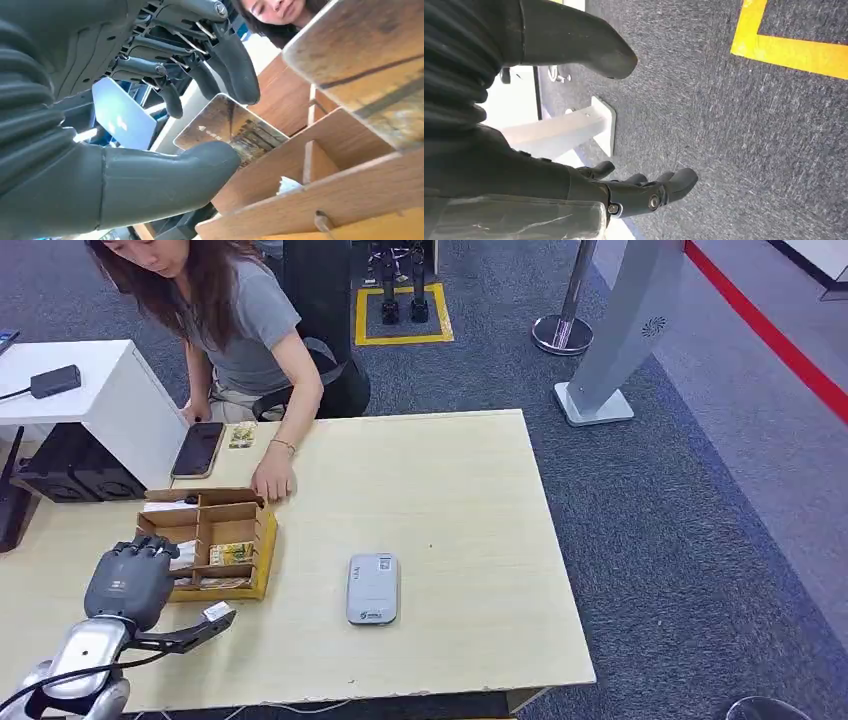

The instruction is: Pass the card to the sensor for recognition and then transmit it.

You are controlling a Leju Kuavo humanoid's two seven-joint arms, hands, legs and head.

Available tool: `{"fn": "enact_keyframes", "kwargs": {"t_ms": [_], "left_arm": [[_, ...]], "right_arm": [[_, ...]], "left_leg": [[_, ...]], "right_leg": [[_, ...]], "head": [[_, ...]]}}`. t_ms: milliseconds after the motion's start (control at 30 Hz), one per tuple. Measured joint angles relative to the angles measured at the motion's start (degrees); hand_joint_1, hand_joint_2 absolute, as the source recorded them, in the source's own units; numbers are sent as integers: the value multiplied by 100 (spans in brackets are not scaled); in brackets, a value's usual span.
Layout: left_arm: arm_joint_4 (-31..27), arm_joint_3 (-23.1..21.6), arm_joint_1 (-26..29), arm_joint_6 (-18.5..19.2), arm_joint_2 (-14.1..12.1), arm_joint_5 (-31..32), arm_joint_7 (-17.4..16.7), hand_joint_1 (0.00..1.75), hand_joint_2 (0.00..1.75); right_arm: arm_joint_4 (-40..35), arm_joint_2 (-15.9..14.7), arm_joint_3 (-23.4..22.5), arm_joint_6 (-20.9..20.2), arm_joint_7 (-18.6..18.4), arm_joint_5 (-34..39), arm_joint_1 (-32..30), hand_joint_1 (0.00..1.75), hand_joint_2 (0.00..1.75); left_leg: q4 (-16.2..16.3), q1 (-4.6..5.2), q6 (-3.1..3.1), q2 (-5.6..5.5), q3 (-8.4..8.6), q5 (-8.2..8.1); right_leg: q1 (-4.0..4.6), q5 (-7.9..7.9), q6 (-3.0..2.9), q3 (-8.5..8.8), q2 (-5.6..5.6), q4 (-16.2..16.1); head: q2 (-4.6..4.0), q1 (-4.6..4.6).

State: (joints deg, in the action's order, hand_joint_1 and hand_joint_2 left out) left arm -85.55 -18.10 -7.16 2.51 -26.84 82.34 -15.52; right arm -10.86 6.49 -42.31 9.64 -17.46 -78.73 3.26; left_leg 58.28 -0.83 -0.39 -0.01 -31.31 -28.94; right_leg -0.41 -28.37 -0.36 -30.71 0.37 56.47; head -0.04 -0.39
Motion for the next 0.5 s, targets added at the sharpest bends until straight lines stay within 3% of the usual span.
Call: {"fn": "enact_keyframes", "kwargs": {"t_ms": [500], "left_arm": [[0,59,0,9,-2,44,-2,175,175]], "right_arm": [[0,0,-87,7,-33,-57,0,0,175]], "left_leg": [[0,0,0,0,0,0]], "right_leg": [[0,0,0,0,0,0]], "head": [[0,0]]}}
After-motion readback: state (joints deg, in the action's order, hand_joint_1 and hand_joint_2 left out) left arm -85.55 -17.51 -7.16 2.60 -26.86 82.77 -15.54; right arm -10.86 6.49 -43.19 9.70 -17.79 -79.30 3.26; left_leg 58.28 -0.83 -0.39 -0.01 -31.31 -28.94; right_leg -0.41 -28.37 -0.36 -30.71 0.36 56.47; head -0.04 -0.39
